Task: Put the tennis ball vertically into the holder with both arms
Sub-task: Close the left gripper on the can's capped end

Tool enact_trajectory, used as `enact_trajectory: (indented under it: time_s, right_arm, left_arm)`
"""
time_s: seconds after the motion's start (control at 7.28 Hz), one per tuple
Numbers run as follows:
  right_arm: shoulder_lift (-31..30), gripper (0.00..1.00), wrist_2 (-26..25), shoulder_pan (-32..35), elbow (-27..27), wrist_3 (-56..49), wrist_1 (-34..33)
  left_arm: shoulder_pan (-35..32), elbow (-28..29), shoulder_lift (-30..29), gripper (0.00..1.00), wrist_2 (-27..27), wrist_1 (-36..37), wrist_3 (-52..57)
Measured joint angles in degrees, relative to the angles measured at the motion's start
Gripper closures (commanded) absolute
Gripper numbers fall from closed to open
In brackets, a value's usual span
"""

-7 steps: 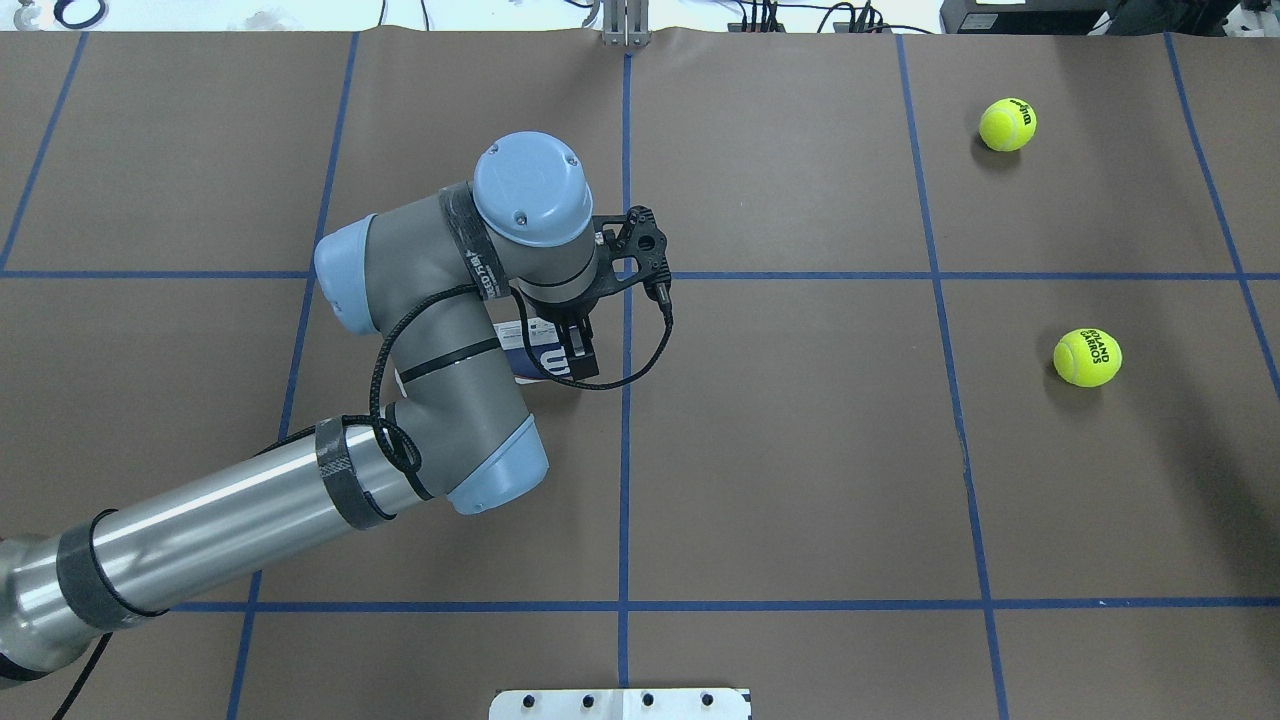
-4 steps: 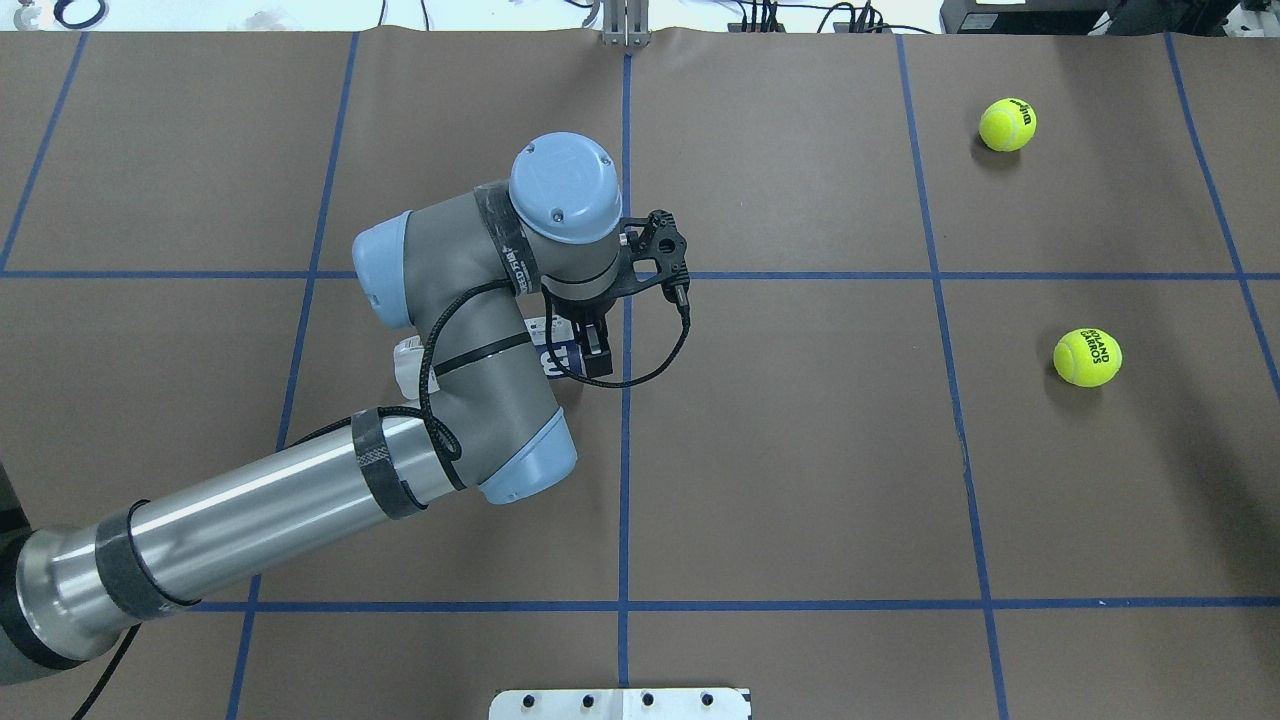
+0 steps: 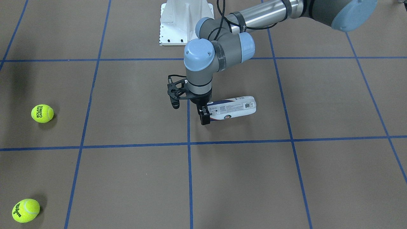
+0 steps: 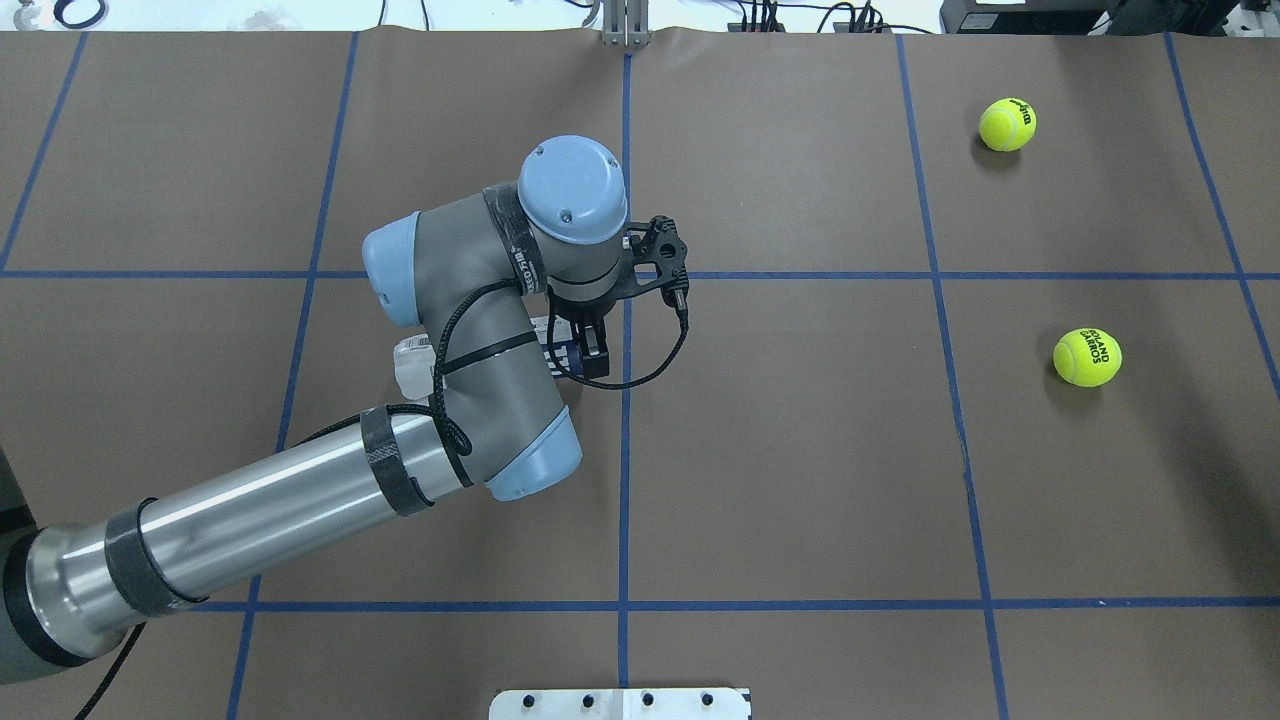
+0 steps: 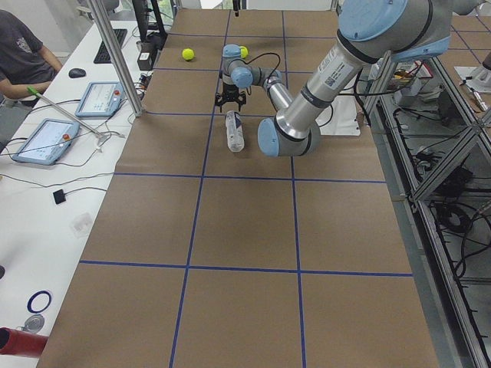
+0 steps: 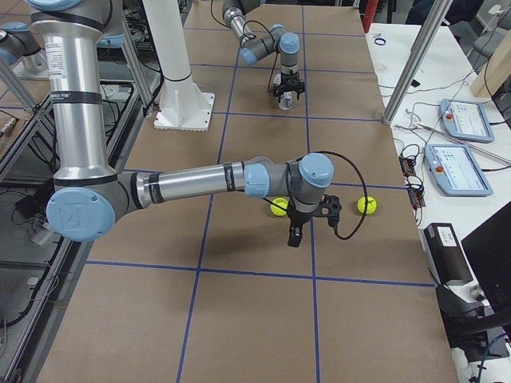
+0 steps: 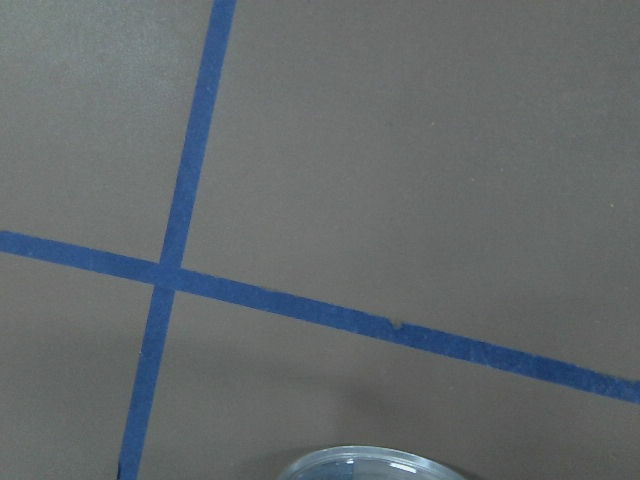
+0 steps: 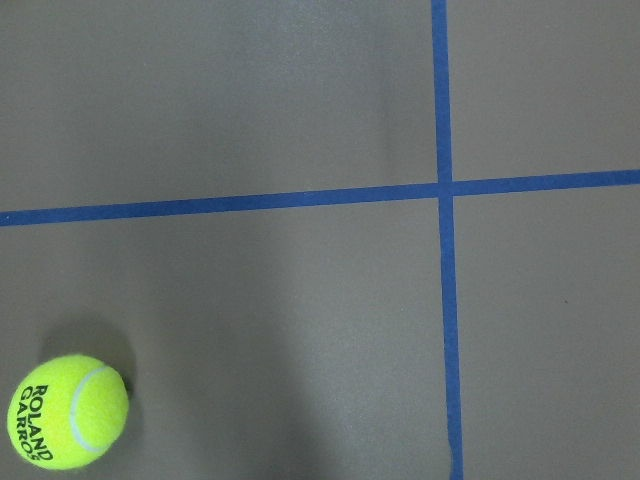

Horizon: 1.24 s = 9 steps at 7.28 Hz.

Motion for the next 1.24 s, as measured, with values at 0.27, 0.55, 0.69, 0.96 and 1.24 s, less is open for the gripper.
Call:
enact_trajectory:
  time_s: [0.27,0.55,0.69,0.96,1.24]
  right_arm:
    - [0.0,0.00,0.1,0.0,0.0,0.0,0.0]
    - [0.0,0.00,0.1,0.0,0.1,-0.1,0.0]
    - [0.0,0.00,0.1,0.0,0.1,-0.1,0.0]
    - [0.1,0.00,0.1,0.0,0.0,-0.1,0.0]
    - [0.1,0.00,0.1,-0.1,0.0,-0.1,0.0]
  left_arm:
    - [0.0,0.2,0.1,0.01,0.0,0.1,1.4]
    - [0.1,0.4,0.2,0.01,-0.1,0.1,2.2]
    - [0.3,0.5,0.4,0.01,-0.1,0.0,2.3]
    - [0.5,0.7,0.9,0.01,-0.1,-0.1,2.3]
    - [0.7,0.8,1.0,0.01,-0.1,-0.1,2.1]
